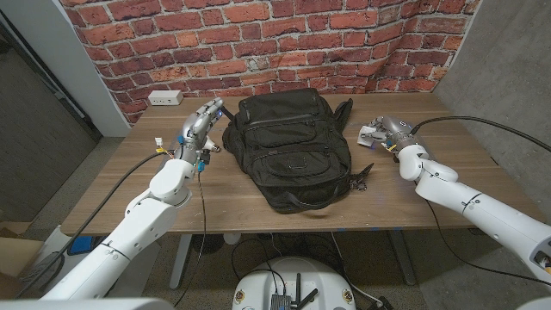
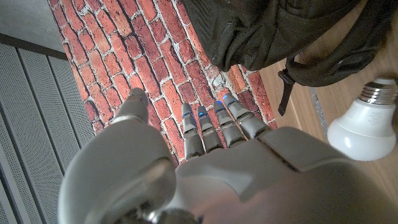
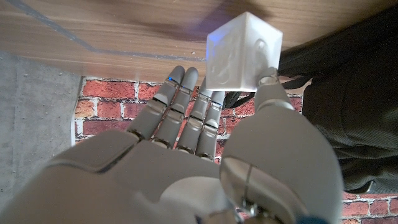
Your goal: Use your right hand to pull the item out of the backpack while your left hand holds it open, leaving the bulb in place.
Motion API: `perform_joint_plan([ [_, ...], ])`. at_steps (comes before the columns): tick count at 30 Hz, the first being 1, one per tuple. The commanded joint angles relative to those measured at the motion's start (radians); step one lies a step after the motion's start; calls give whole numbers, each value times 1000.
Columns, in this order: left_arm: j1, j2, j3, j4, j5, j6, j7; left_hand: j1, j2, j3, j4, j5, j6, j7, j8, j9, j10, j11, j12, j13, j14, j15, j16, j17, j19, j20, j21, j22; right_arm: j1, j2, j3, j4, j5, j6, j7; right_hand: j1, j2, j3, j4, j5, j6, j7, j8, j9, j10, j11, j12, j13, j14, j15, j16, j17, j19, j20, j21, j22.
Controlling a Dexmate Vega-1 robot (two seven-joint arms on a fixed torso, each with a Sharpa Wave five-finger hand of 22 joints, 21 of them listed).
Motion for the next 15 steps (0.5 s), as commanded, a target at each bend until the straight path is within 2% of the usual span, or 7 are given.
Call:
perform_joint_plan([
  [1,-4,-6,5,16,-8,-10,-9,3,13,7,-5,-1,-1,-4,5,3,5,-4,7,1,8,-1,4,1,6,-41,3,2,-9,-22,-1,-36,18,-18,33,19,5,-11,3,2,-21,-4,-9,4,-23,3,-16,-4,-22,-139,-7,7,-8,-51,-2,3],
  [7,-8,-8,5,26,-11,-20,-18,2,15,8,-7,-1,-1,-5,5,3,7,-4,8,1,10,0,5,1,6,-40,3,2,-16,-35,2,-57,24,-23,51,13,-2,-24,7,0,-59,-2,-22,3,-60,11,-47,-15,-51,-137,-14,8,-18,-46,-5,2],
  [15,-12,-3,5,30,-16,-16,-25,2,19,10,-8,-1,-1,-5,5,3,8,-3,8,1,11,0,5,0,6,-41,3,2,-17,-51,5,-77,39,-26,89,9,-17,-44,8,-2,-142,8,-56,-2,-152,28,-121,-38,-117,-102,-36,-1,-35,-24,-11,1],
])
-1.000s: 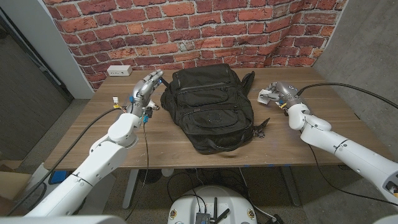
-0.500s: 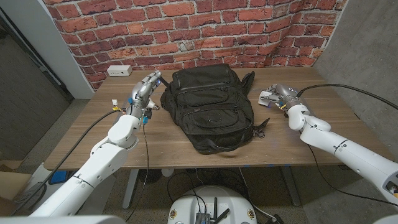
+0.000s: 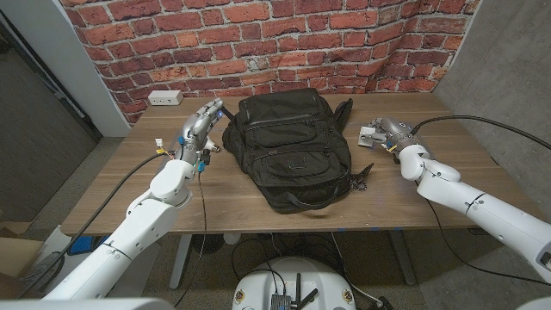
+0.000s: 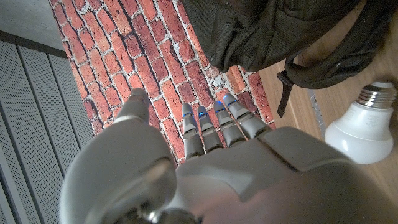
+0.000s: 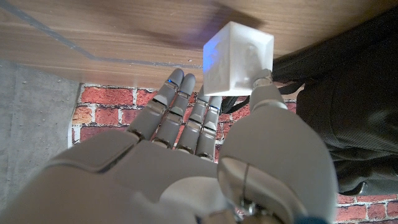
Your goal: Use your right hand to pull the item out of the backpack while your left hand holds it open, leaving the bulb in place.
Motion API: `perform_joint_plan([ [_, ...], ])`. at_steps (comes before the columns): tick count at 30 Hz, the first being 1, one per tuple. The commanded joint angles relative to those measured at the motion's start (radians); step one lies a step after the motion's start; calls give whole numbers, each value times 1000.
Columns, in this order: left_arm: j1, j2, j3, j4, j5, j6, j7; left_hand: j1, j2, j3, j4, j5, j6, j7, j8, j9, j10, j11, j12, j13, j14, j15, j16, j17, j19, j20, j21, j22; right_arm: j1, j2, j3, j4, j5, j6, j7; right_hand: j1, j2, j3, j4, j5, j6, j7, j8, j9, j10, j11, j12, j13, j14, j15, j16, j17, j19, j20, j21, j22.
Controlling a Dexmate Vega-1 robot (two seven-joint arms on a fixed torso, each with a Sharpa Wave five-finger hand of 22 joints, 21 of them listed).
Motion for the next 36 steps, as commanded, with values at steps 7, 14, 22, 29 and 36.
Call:
perform_joint_plan([
  [7,-3,12,-5,11,-11,4,-10,-1,12,6,-5,-2,-1,-5,4,1,6,-4,7,1,9,1,4,0,6,-41,3,2,-9,-33,13,-36,39,13,73,-15,-45,-24,-2,-6,-96,14,-43,-6,-78,23,-72,-25,-74,-68,-40,-23,-24,1,-9,-1],
  [14,2,29,-12,6,-14,34,-4,-5,13,6,-8,-2,-15,-10,-1,1,-3,-4,4,1,-7,-3,-1,0,-5,-46,0,2,-11,-49,24,-37,65,62,100,-34,-60,-39,6,-5,-155,21,-75,-13,-129,34,-122,-49,-131,-14,-78,-49,-59,32,-23,-4],
  [22,2,44,-13,16,-19,51,-14,-14,14,4,-10,-3,-36,-17,-6,1,-21,-2,-1,0,-30,-1,-4,1,-22,-48,-4,2,-18,-60,46,-43,95,98,114,-64,-64,-52,17,-3,-200,24,-105,-19,-170,57,-161,-75,-176,31,-111,-73,-98,59,-36,-8],
  [29,-2,54,-11,22,-4,63,-4,-21,14,2,-11,-4,-51,-28,-8,0,-34,-2,-4,0,-47,-6,-4,1,-37,-50,-7,2,-24,-56,66,-39,120,133,104,-99,-58,-62,31,-3,-235,26,-130,-23,-202,68,-181,-95,-204,40,-132,-88,-126,63,-43,-11],
  [36,-6,54,-12,39,3,61,2,-31,15,-1,-12,-4,-86,-36,-13,0,-55,-1,-6,0,-58,-5,-2,1,-48,-52,-6,1,-21,-38,80,-24,148,173,96,-129,-49,-69,45,-3,-254,24,-144,-25,-219,71,-187,-107,-217,33,-142,-94,-140,54,-45,-12],
])
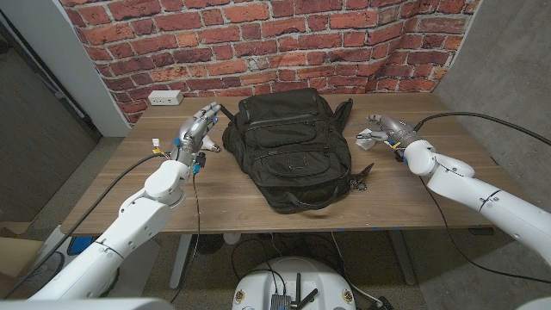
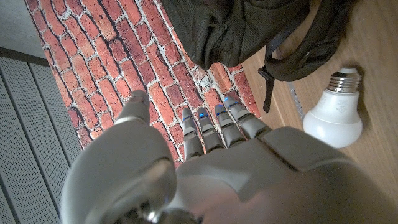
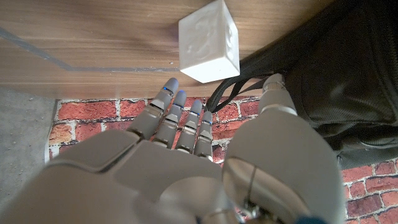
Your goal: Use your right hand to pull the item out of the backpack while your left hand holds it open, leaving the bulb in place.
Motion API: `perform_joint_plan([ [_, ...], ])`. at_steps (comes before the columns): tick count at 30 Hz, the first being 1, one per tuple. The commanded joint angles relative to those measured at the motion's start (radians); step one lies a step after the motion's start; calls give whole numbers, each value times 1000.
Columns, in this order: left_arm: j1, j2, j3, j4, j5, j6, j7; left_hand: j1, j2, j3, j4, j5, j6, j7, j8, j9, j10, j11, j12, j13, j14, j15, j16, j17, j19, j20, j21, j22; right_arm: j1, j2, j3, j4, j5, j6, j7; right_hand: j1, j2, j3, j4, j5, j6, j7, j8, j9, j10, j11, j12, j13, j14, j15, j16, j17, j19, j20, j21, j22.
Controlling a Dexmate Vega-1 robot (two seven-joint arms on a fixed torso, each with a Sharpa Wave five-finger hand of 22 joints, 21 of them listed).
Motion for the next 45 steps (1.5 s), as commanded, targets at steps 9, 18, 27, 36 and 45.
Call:
perform_joint_plan([
  [9,-34,1,11,65,31,-17,-3,-36,-3,-8,1,-4,-57,-11,-6,2,-37,6,-2,0,-29,-6,-3,1,-17,-60,2,1,-5,40,48,22,76,100,-37,-62,21,-9,29,1,-19,-3,-15,-4,-17,-4,-3,-18,-25,-13,-15,-8,-17,-20,-2,0],
  [18,-62,-2,26,111,46,-40,-27,-71,6,-15,15,-2,-104,-10,-7,2,-66,17,-3,0,-59,-1,-4,3,-31,-66,2,2,-13,70,69,25,123,140,-56,-103,47,-14,51,1,-19,-7,-22,-6,-26,-11,-5,-34,-37,-25,-23,-15,-25,-34,-2,-1],
  [27,-74,-36,30,152,51,-103,-24,-108,31,-16,35,1,-118,-2,-2,2,-75,29,1,0,-73,1,0,6,-38,-58,4,2,-10,91,73,10,147,129,-56,-150,79,-17,76,3,-18,-12,-30,-8,-47,-15,-8,-56,-65,-37,-38,-26,-44,-45,-4,-2],
  [36,-72,-7,18,155,61,-86,-24,-118,40,-14,38,2,-118,4,1,1,-78,31,2,0,-72,3,2,6,-33,-50,7,2,-10,134,84,65,197,185,-81,-169,91,-18,85,4,-16,-6,-32,-9,-49,-12,-6,-65,-70,-33,-41,-31,-49,-44,-4,-2],
  [45,-107,-33,35,211,63,-118,-40,-130,48,-13,42,3,-124,13,1,1,-84,36,3,0,-73,3,3,6,-34,-56,8,2,-20,183,115,154,292,319,-90,-218,114,-25,111,3,-13,-1,-36,-9,-53,0,-4,-81,-84,-25,-45,-39,-63,-40,-5,-2],
])
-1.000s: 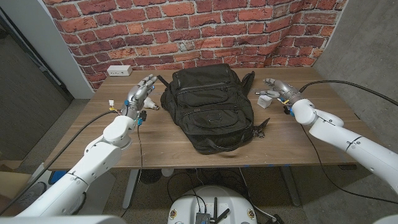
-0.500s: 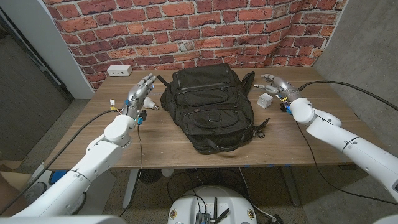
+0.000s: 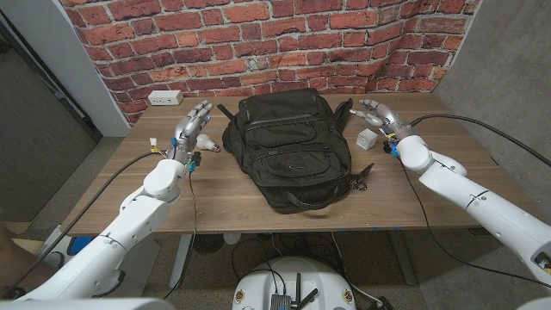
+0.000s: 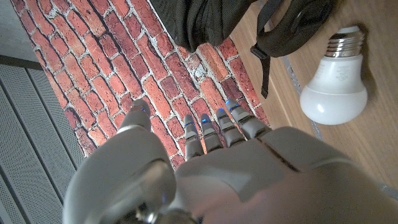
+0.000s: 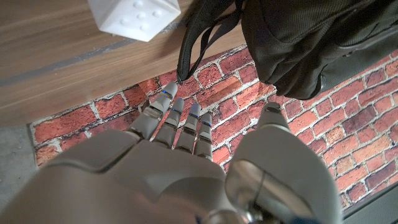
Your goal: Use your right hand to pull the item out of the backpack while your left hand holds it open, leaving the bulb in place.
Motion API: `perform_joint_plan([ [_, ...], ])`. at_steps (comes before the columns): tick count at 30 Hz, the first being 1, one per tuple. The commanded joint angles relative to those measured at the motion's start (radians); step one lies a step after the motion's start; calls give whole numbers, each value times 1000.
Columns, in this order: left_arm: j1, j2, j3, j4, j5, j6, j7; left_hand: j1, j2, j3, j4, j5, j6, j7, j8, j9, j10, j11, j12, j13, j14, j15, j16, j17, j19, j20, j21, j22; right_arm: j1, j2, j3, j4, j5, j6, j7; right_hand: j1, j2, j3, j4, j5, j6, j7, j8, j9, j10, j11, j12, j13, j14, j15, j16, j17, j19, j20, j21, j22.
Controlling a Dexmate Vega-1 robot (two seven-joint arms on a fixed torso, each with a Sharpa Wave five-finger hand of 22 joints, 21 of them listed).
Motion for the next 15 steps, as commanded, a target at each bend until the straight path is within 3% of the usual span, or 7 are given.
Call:
perform_joint_plan([
  [1,-44,-23,15,79,8,-38,-16,-13,1,2,4,3,-3,6,5,1,2,4,3,0,-4,1,4,3,3,-55,8,2,-9,57,33,88,138,171,-19,-17,6,-1,12,3,4,6,-3,0,1,8,4,-4,-7,1,-3,-2,-10,-1,-5,2],
  [12,-99,-86,48,203,-32,-106,-80,-37,17,5,14,4,-11,15,6,0,-14,18,1,0,-20,3,1,4,-16,-60,3,2,-4,115,55,166,273,259,44,-57,23,-6,32,3,-13,4,-12,-2,-6,13,3,-20,-24,3,-8,-11,-23,-2,-7,1],
  [15,-111,-97,54,231,-39,-114,-88,-41,19,5,15,4,-12,18,6,0,-15,20,2,0,-23,3,1,4,-20,-61,2,2,-5,153,67,172,341,215,45,-71,30,-7,40,4,-6,8,-10,-2,-7,11,4,-26,-21,9,-7,-15,-22,0,-5,1],
])
